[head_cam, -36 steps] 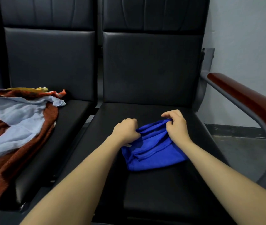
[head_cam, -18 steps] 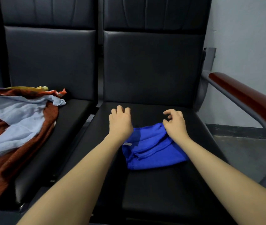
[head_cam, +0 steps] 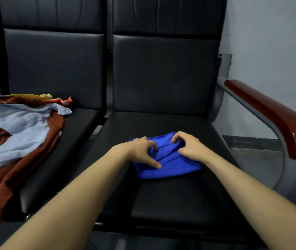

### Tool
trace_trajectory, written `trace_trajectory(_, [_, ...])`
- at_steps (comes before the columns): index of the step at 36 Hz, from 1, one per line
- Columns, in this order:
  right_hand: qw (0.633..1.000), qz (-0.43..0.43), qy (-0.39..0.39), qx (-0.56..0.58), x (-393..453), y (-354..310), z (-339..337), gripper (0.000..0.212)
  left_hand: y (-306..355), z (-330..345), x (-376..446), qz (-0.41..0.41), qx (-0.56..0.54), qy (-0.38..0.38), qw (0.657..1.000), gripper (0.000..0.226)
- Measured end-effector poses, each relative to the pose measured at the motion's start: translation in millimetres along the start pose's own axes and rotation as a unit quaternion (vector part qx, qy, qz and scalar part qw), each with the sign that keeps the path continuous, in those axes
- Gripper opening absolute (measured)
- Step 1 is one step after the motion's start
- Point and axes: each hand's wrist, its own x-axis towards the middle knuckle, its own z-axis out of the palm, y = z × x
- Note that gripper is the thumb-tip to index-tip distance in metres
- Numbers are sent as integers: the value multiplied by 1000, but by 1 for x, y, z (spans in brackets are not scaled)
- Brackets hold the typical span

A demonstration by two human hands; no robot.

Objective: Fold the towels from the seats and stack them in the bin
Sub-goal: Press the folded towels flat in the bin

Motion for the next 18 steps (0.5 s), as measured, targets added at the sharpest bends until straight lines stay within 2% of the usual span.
trace_trajectory(2, [1000, -7, 10, -9, -2, 4, 1, 41, 0, 2, -3, 5, 27, -7, 1000, 74])
trace_trajectory(5, [998, -12, 62, -1, -5, 8, 4, 34, 2, 4, -4, 11, 67, 5, 998, 73])
trace_trajectory(11, [986, -15, 146, -77, -8, 4, 6, 24, 3, 6, -10, 44, 58, 77, 994, 44])
trace_trajectory(15, [985, -2, 166, -50, -4, 1, 6, 20, 2, 5, -10, 5, 35, 136, 990, 41])
trace_trajectory(18, [987, 19, 151, -44, -2, 0, 5, 18, 2, 6, -8, -30, -18, 194, 980, 35])
